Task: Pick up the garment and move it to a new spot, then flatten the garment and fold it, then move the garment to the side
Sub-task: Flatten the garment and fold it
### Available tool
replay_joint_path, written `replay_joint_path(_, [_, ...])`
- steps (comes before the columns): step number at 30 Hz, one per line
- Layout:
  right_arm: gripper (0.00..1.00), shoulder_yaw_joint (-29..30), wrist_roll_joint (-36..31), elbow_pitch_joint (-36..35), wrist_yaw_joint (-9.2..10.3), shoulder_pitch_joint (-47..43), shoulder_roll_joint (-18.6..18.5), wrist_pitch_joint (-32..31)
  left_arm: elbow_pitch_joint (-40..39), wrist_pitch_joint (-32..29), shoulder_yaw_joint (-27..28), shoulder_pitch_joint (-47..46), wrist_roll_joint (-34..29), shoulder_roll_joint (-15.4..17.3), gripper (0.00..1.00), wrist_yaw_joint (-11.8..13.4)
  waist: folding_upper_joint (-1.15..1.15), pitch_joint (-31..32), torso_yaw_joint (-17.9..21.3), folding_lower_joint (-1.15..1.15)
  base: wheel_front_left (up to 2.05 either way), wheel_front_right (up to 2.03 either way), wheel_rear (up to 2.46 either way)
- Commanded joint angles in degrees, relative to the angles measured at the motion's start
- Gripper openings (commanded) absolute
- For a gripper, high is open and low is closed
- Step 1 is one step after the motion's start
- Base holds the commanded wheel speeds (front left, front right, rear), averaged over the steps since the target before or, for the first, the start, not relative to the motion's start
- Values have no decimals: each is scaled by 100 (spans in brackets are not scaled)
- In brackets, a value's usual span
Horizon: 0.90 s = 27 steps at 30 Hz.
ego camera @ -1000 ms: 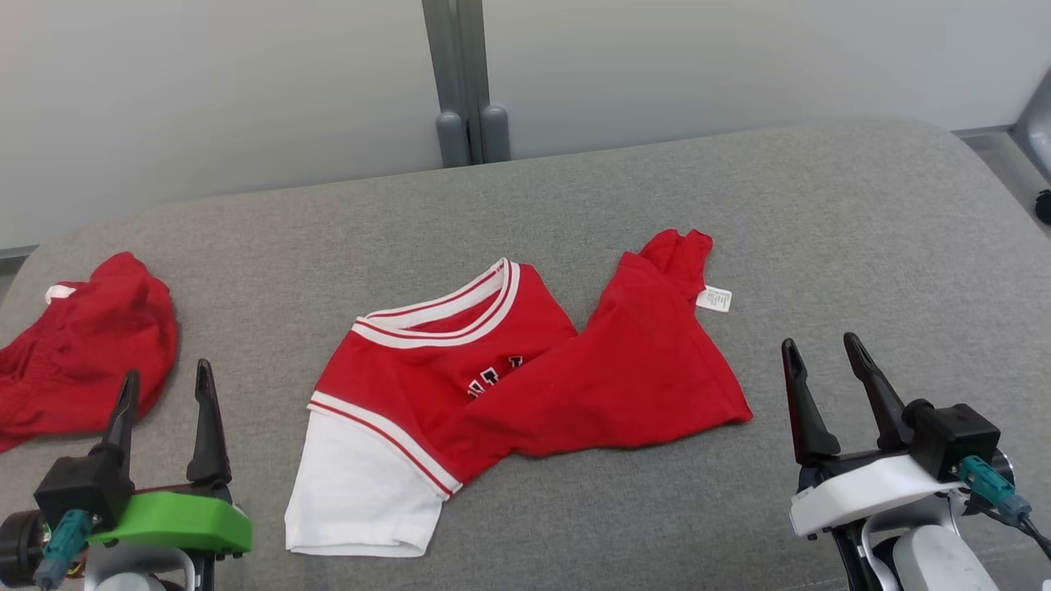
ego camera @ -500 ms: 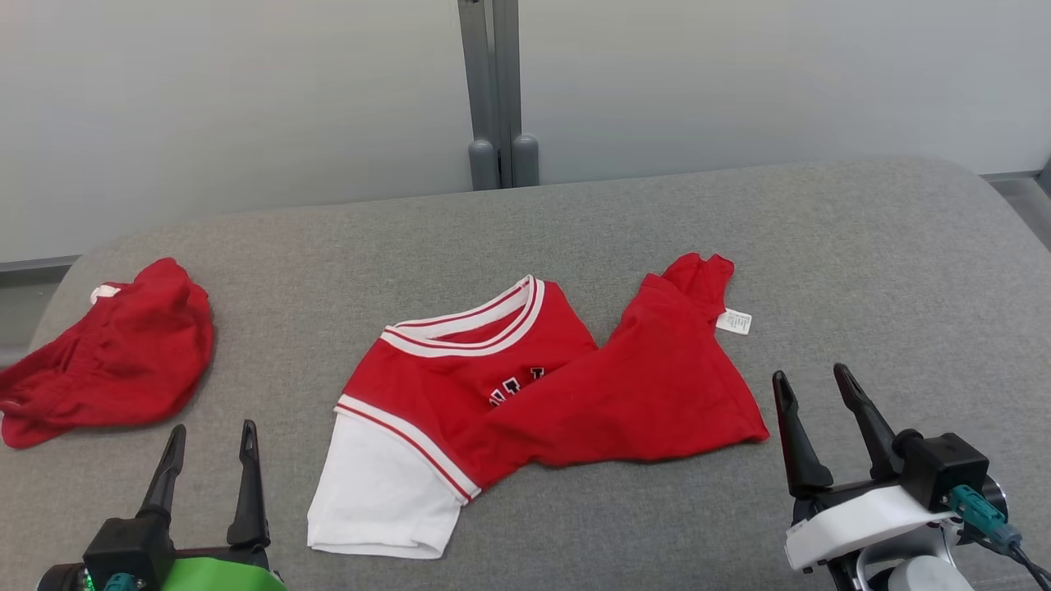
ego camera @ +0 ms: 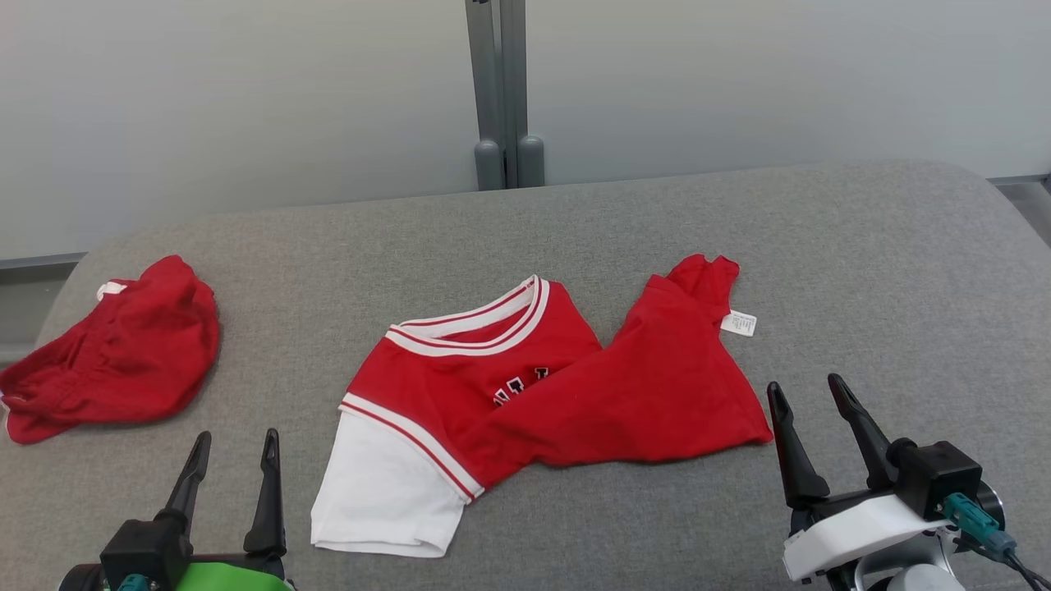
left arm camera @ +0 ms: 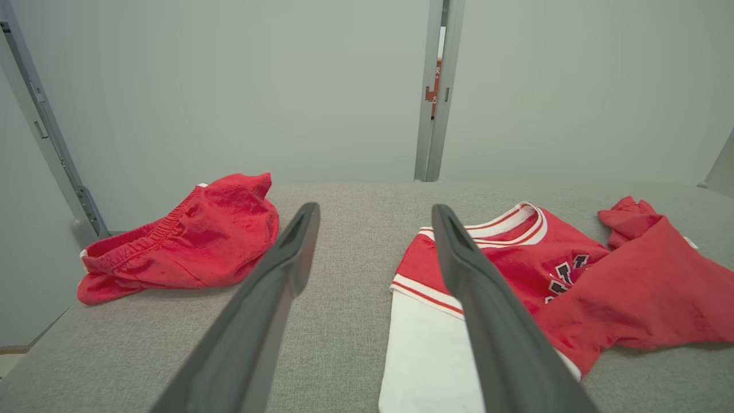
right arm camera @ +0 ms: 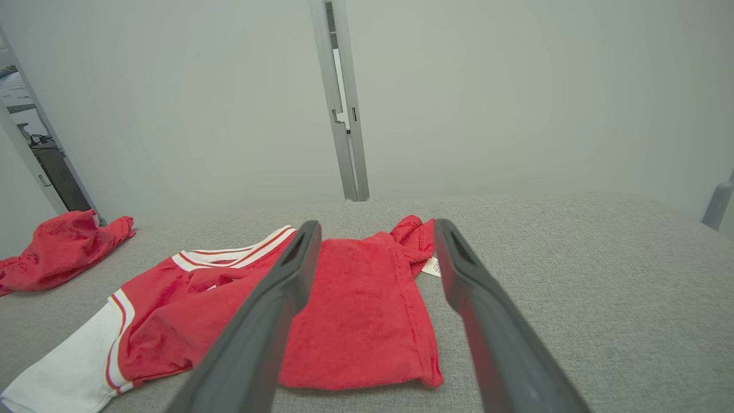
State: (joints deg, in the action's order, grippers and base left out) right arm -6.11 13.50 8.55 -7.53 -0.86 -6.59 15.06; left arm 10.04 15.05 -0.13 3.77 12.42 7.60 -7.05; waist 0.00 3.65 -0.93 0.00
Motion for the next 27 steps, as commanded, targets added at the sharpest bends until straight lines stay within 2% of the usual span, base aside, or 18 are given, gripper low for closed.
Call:
replay_joint_path(1, [100, -2, -23, 4, 8, -46, -18, 18, 25, 17, 15, -21, 18, 26, 100, -11, 0, -4, 1, 0, 0, 0, 0])
replay_joint_path(27, [100, 61, -28, 36, 9, -86, 29, 18, 172, 18, 94, -55, -75, 62, 100, -45, 0, -45, 7, 0, 0, 0, 0])
